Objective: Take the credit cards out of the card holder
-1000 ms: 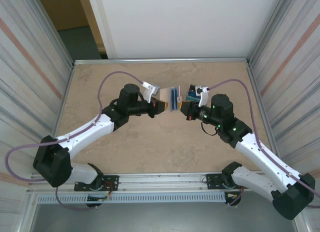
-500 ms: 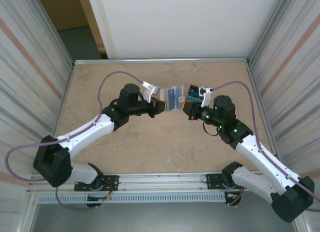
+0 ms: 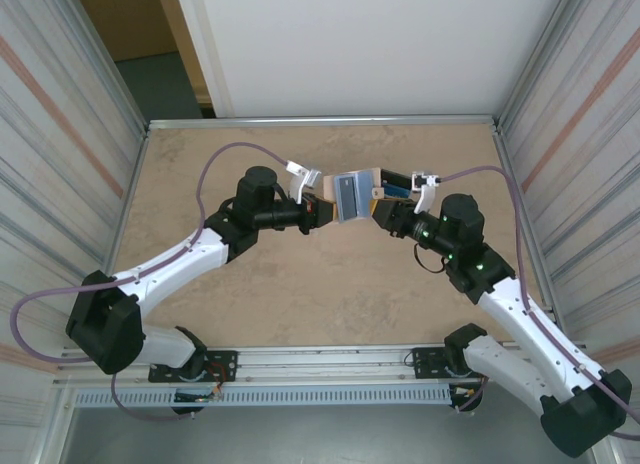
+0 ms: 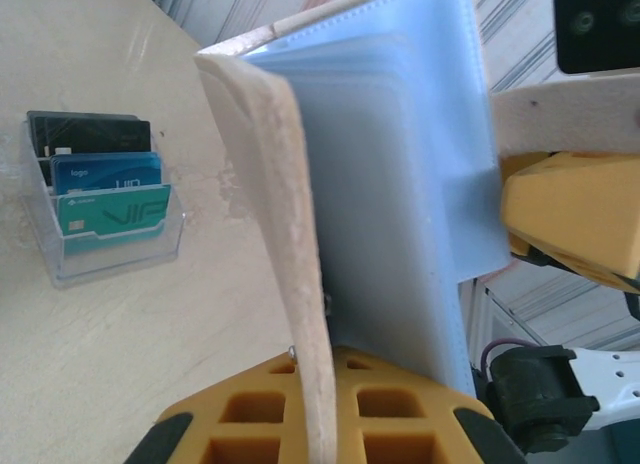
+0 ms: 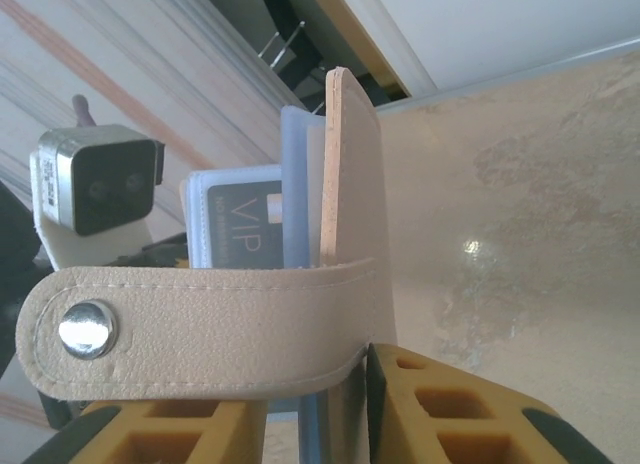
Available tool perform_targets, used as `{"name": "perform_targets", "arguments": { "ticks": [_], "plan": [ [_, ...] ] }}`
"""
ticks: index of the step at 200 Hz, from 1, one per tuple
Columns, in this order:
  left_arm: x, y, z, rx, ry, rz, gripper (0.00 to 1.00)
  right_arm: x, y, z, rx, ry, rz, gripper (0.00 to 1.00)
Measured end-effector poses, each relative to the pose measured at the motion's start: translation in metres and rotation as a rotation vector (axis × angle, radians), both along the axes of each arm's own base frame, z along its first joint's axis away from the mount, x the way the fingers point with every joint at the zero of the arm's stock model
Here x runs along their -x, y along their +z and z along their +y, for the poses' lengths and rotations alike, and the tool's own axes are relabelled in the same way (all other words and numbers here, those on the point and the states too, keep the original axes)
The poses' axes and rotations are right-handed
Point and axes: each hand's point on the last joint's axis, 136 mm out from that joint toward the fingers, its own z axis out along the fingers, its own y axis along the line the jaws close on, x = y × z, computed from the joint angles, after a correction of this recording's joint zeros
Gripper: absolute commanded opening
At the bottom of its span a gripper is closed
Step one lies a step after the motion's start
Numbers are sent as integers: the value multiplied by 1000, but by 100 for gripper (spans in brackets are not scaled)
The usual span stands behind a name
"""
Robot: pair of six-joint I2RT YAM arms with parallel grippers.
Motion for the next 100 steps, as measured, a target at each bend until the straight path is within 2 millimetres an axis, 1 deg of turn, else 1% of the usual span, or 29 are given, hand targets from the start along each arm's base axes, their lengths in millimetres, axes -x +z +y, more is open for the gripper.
{"name": "perform_targets", "arguments": {
  "ticks": [25,38,43,75,82,87,100],
  "plan": [
    [5,3,-2,13,-31,0,0,-1,-2,-1,-1,-2,6,32],
    [7,4,-3,19,-47,1,0,-1,-2,-1,-4,3,5,29],
    [8,4,-3,21,-53,1,0,-1,-1,-1,-6,6,3,27],
    [12,8,-5,37,-76,-5,0,-2,0,-1,-13,6,0,0],
    [12,9,-5,38,-76,-6,0,-3,0,-2,-13,3,1,0],
    [11,9,-5,38,-75,-6,2,-3,0,-2,-13,2,2,0],
    [11,8,-4,37,-73,-6,14,-4,-1,-3,-11,0,1,0]
  ]
}}
